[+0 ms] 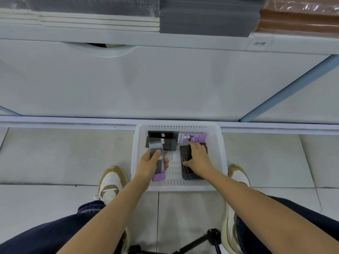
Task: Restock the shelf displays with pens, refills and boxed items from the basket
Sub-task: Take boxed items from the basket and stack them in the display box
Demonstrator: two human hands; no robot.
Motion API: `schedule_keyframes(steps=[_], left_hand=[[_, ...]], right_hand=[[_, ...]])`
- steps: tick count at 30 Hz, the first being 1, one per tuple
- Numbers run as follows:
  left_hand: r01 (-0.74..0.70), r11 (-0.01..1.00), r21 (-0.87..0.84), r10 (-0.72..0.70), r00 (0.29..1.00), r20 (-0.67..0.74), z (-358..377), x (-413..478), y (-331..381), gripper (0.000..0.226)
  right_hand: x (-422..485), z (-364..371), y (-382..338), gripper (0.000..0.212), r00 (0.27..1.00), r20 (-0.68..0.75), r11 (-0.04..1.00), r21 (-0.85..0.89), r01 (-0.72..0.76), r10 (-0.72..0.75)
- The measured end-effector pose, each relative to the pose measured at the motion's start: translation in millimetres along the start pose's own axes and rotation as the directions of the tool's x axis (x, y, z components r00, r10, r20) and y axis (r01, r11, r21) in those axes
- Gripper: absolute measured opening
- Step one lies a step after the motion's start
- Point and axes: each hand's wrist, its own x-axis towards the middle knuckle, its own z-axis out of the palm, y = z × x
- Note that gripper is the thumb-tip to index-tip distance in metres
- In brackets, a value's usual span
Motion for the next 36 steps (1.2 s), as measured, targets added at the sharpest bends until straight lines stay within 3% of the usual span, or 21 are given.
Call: schedule_keyframes(steps=[4,12,16,21,24,26,28,30,33,36], left_hand=[[0.018,1.000,0.015,-0.018,1.000,-0.003,0.5,4.6,-3.8,0.022],[0.045,0.999,0.017,-0.045,0.999,-0.015,-1.6,6.5,-4.8,0.027],[0.055,0.998,0.029,-0.054,0.999,-0.004,-5.1,6.7,-5.8,0.029],[0.066,0.997,0.027,-0.066,0.998,-0.011,-4.3,3.8,1.0,0.030],[0.021,1.000,0.018,-0.024,0.989,0.146,-1.3,-5.3,15.8,0.052],[-0.053,0.999,-0.003,0.052,0.954,0.294,1.9,-14.9,31.3,0.054],[-0.111,0.988,-0.104,0.141,0.922,0.359,3.4,-24.5,50.3,0.046],[-0.167,0.967,-0.192,0.225,0.913,0.339,1.7,-33.7,70.0,0.042],[-0.219,0.954,-0.205,0.276,0.909,0.312,-1.1,-48.6,99.2,0.044],[-0.253,0.940,-0.231,0.312,0.910,0.272,-3.9,-66.6,126.1,0.033]], right_hand=[[4.3,6.1,-9.4,0.087,0.998,0.024,0.987,-0.151,-0.045,0.049],[5.0,13.0,-21.3,0.081,0.994,-0.091,0.986,-0.150,-0.076,0.063],[8.5,7.2,-20.3,0.074,0.995,-0.060,0.997,0.007,-0.079,0.079],[11.9,-26.7,-22.8,0.078,0.999,0.009,0.908,0.418,-0.034,0.033],[9.0,-56.8,-44.3,0.077,0.990,0.111,0.797,0.604,0.004,-0.089],[4.9,-74.8,-62.1,0.074,0.979,0.100,0.705,0.707,0.054,-0.176],[-0.7,-93.7,-80.0,0.075,0.972,0.058,0.623,0.776,0.099,-0.227],[-8.6,-113.8,-95.1,0.064,0.961,0.010,0.567,0.809,0.154,-0.276],[-20.6,-143.7,-114.9,0.044,0.934,-0.035,0.544,0.805,0.237,-0.355],[-32.7,-171.3,-134.1,0.047,0.913,-0.052,0.449,0.859,0.248,-0.405]])
